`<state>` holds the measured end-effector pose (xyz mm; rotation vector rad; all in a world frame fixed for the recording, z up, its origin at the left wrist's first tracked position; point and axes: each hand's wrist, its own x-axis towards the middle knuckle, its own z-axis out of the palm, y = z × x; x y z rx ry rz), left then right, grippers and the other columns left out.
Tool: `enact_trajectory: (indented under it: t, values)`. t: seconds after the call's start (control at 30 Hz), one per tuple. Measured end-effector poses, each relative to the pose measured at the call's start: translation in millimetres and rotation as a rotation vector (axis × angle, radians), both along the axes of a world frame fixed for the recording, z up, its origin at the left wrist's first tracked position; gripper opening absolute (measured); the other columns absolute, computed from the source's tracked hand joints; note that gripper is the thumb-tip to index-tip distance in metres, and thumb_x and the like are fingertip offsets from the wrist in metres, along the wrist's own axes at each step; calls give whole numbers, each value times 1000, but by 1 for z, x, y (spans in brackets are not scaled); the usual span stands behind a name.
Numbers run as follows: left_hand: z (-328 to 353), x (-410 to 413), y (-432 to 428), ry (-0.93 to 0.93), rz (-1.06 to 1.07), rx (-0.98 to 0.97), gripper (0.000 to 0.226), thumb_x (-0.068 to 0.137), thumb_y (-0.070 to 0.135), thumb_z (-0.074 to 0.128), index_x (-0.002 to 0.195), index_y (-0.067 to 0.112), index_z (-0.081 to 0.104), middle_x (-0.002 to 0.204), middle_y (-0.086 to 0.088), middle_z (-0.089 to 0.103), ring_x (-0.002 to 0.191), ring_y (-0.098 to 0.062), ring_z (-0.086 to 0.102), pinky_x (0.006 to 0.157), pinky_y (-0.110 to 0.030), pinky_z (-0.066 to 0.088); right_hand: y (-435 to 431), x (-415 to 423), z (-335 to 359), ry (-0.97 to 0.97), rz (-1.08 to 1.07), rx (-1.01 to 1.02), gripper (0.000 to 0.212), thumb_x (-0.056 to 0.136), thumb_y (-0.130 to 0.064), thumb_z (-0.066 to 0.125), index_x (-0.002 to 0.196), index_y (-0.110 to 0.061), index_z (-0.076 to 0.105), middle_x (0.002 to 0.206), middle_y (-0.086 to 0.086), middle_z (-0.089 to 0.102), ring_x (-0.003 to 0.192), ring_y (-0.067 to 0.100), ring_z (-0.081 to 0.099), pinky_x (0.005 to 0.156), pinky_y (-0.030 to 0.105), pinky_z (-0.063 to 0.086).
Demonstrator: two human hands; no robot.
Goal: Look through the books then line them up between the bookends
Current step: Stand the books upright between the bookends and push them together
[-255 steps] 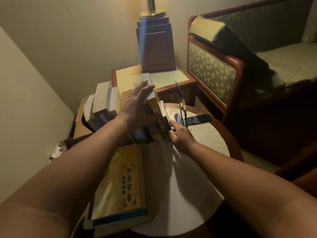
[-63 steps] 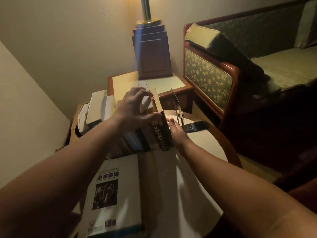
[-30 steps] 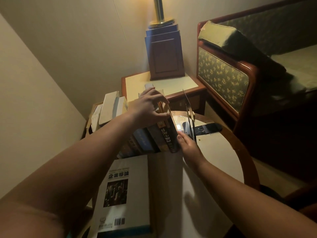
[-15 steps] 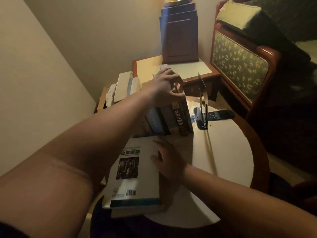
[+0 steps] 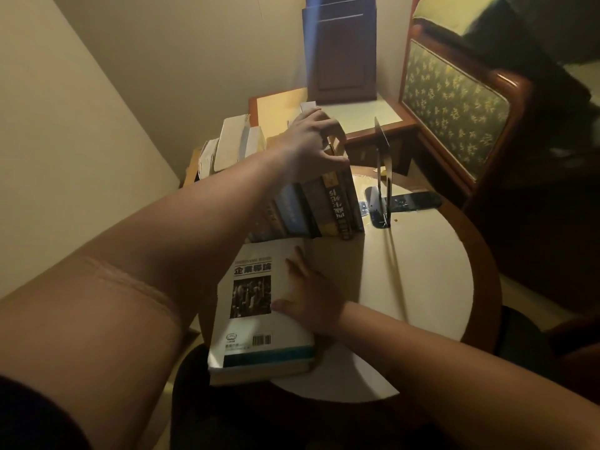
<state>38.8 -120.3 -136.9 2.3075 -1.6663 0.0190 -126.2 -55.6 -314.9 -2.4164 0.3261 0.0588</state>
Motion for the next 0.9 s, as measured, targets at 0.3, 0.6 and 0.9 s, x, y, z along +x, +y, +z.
enact_trajectory:
  t: [0.3,0.6,0.9]
  values:
    - [-1,-2,1,26,-4,-38,40,81,55,66,113,31,62,129,1,47,123,-18,38,96,-33,38,-37,-27,14,-45,-304,496,75,78,-21,83,141,-25,42,136,-3,55,126,19,54,102,40,50]
    - [-2,-4,1,34,2,-39,39,81,55,66,112,33,62,129,1,47,125,-20,38,95,-35,37,-78,-57,20,-124,-395,812,84,71,5,82,140,-25,45,124,-1,61,113,21,61,80,32,61]
    - [-2,-4,0,42,5,-33,39,81,55,67,112,33,62,130,2,46,125,-20,37,95,-38,39,-123,-80,36,-33,-409,675,77,84,-17,80,144,-38,36,135,9,50,104,28,65,68,36,62]
